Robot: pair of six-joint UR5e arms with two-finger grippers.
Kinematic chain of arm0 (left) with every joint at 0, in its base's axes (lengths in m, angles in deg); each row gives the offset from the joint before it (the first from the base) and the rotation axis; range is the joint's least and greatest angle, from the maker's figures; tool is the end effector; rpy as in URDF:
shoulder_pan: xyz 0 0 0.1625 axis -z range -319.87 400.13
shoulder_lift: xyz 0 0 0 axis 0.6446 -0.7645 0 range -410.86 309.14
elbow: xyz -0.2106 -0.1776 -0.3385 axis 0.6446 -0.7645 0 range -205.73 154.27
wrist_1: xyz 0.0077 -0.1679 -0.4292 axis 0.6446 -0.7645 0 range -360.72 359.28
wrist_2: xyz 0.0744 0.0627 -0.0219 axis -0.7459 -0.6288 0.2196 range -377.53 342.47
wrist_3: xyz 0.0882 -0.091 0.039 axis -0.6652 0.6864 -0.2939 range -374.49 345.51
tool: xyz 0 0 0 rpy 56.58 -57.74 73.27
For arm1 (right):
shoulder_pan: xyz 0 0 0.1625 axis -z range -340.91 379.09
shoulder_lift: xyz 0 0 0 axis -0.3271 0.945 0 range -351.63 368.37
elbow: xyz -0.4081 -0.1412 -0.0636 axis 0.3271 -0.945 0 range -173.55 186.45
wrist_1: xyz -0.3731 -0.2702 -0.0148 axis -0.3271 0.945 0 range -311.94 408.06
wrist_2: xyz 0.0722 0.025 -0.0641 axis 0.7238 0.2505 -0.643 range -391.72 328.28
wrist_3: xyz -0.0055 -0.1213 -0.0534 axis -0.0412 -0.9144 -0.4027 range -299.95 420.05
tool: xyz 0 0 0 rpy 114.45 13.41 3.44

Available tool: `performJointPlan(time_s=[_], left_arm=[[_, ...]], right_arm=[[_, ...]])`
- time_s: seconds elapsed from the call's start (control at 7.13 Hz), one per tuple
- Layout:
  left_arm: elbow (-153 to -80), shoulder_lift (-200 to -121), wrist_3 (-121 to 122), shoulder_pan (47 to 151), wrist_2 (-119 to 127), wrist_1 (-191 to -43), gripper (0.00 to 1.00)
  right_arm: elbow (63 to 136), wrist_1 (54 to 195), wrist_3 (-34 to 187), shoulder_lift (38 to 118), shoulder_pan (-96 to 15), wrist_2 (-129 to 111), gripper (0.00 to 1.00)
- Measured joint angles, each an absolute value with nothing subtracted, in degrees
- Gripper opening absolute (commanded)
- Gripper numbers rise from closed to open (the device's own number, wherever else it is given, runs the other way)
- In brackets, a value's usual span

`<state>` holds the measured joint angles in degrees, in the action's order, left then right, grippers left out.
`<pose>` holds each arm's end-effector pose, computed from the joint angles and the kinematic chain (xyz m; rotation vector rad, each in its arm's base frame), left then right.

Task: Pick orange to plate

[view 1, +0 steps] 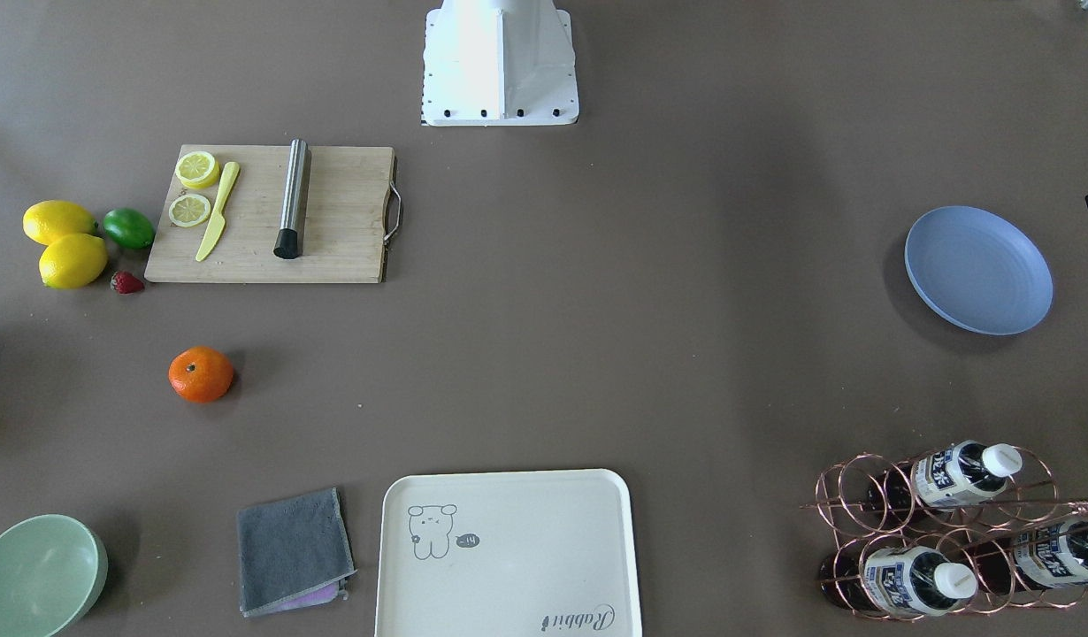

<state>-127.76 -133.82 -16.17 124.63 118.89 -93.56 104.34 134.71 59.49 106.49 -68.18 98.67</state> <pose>0.0106 -0.4986 0.6342 0.1021 0.8139 0.1734 0.0242 -0.4864 0.6918 0.0390 -0.7058 -0.0743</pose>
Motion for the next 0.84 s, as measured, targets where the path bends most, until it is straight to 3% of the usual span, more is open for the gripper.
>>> performJointPlan(time_s=[0.84], left_arm=[[-128.9, -132.4, -15.9, 124.6, 118.8, -93.5, 0.98]], right_arm=[[104.5, 132.3, 60.2, 107.7, -68.3, 99.8, 1.0]])
